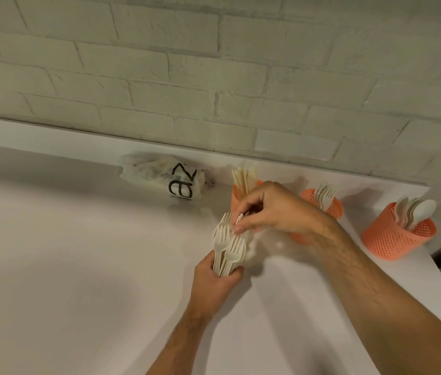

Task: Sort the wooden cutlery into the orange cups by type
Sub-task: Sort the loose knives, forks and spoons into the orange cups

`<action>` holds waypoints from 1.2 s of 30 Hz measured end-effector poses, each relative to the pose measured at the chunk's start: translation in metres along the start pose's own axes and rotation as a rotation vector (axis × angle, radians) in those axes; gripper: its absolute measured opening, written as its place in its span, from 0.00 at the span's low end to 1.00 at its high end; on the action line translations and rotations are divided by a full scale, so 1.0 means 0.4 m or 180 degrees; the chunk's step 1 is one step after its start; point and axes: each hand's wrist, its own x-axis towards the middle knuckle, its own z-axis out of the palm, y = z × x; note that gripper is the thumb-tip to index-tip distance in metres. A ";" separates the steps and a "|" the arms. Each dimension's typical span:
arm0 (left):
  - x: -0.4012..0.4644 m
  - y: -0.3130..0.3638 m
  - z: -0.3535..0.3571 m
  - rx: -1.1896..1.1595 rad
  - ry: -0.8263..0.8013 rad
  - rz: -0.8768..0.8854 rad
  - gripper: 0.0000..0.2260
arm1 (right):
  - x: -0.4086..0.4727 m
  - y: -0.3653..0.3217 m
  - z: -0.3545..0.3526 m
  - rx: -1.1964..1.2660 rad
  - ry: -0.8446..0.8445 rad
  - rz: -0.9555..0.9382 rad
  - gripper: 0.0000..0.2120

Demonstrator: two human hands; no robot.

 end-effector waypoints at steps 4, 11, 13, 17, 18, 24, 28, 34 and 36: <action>0.000 -0.001 -0.001 -0.0027 0.0056 -0.0083 0.13 | 0.008 0.045 0.028 0.0672 0.0157 -0.0033 0.12; 0.003 -0.005 0.000 -0.0016 0.0048 -0.0146 0.11 | 0.005 0.070 0.054 0.1076 0.0377 -0.0224 0.09; 0.005 -0.011 -0.002 -0.0001 0.0079 -0.0147 0.10 | 0.004 0.045 0.028 0.1163 0.0905 -0.0311 0.10; 0.007 -0.019 -0.005 -0.0084 0.0095 -0.0154 0.08 | 0.014 -0.006 -0.094 0.1461 0.1832 -0.0940 0.10; 0.008 -0.019 -0.005 -0.0121 0.0086 -0.0144 0.08 | 0.020 -0.016 -0.128 0.1374 0.1997 -0.1034 0.10; 0.011 -0.020 -0.007 -0.0222 0.0068 -0.0126 0.07 | 0.102 0.018 -0.213 0.0140 0.2044 -0.0719 0.09; 0.014 -0.022 -0.009 -0.0274 0.0026 -0.0145 0.07 | 0.135 0.081 -0.161 -0.0229 0.1650 -0.0021 0.14; 0.018 -0.021 -0.008 -0.0456 0.0048 -0.0150 0.07 | 0.081 0.075 -0.106 -0.0845 0.1750 -0.0156 0.33; 0.018 -0.022 -0.007 -0.0458 0.0056 -0.0152 0.06 | 0.069 0.076 -0.087 -0.1188 0.1853 -0.0218 0.32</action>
